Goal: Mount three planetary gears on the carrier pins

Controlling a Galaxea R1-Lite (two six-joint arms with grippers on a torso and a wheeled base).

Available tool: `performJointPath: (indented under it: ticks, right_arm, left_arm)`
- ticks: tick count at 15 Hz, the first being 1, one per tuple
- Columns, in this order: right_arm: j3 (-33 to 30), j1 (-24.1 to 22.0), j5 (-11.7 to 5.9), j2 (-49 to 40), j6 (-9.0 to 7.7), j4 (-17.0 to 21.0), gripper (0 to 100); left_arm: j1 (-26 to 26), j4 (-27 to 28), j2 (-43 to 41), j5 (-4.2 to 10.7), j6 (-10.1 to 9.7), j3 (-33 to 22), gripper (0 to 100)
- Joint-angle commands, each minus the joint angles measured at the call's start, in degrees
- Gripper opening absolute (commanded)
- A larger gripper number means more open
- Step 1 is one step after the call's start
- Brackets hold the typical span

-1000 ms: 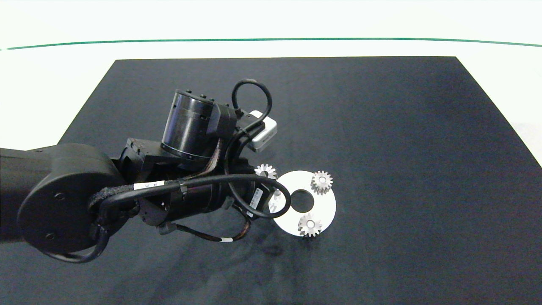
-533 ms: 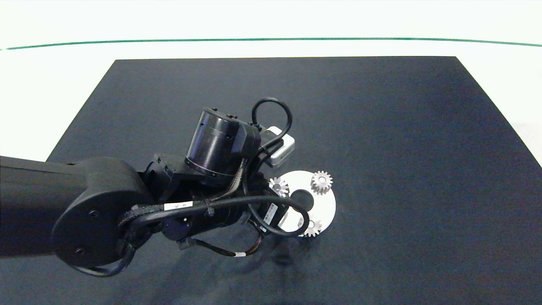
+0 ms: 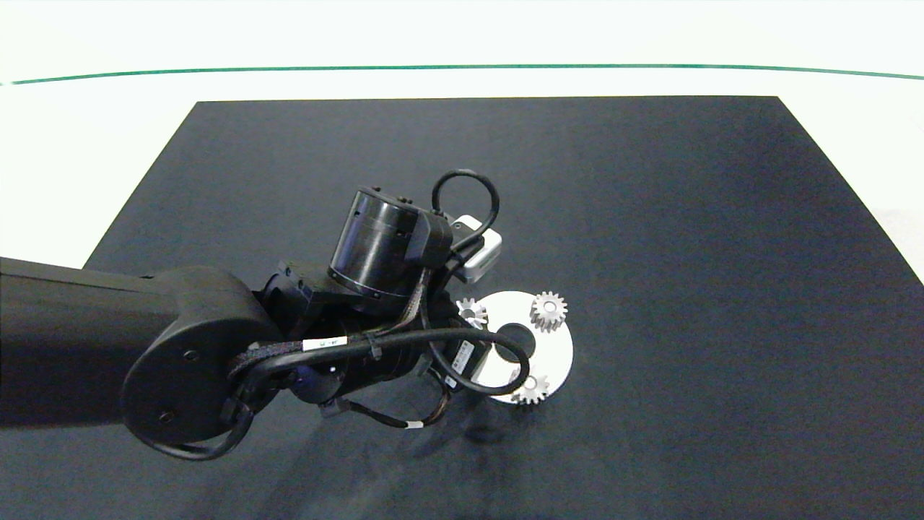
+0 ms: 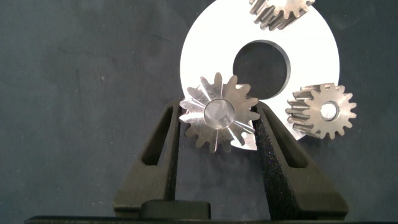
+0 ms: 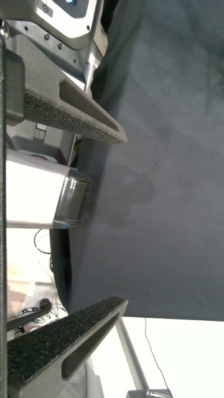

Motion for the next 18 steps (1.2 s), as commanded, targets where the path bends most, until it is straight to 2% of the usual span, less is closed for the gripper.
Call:
performJointPath:
  ticks: [1, 4, 9, 12, 18]
  right_arm:
    - [0.02, 0.02, 0.0, -0.03, -0.13, 0.5, 100]
    - [-0.07, 0.1, 0.0, -0.03, -0.13, 0.59, 100]
    - [-0.07, 0.1, 0.0, -0.03, -0.13, 0.59, 100]
    - [-0.07, 0.1, 0.09, -0.03, -0.13, 0.59, 100]
    - [-0.07, 0.1, 0.09, 0.06, -0.13, 0.59, 100]
  left_arm:
    - [-0.07, -0.61, 1.23, 0.08, 0.14, -0.12, 0]
    - [-0.07, -3.51, 2.46, 0.08, 0.06, -0.03, 0]
    - [0.19, -3.42, 2.9, 0.08, 0.32, 0.32, 0]
    - [1.34, -3.51, 2.9, 0.08, 1.2, -0.03, 0]
    - [2.13, -3.42, 2.99, 0.08, 1.29, 0.06, 0]
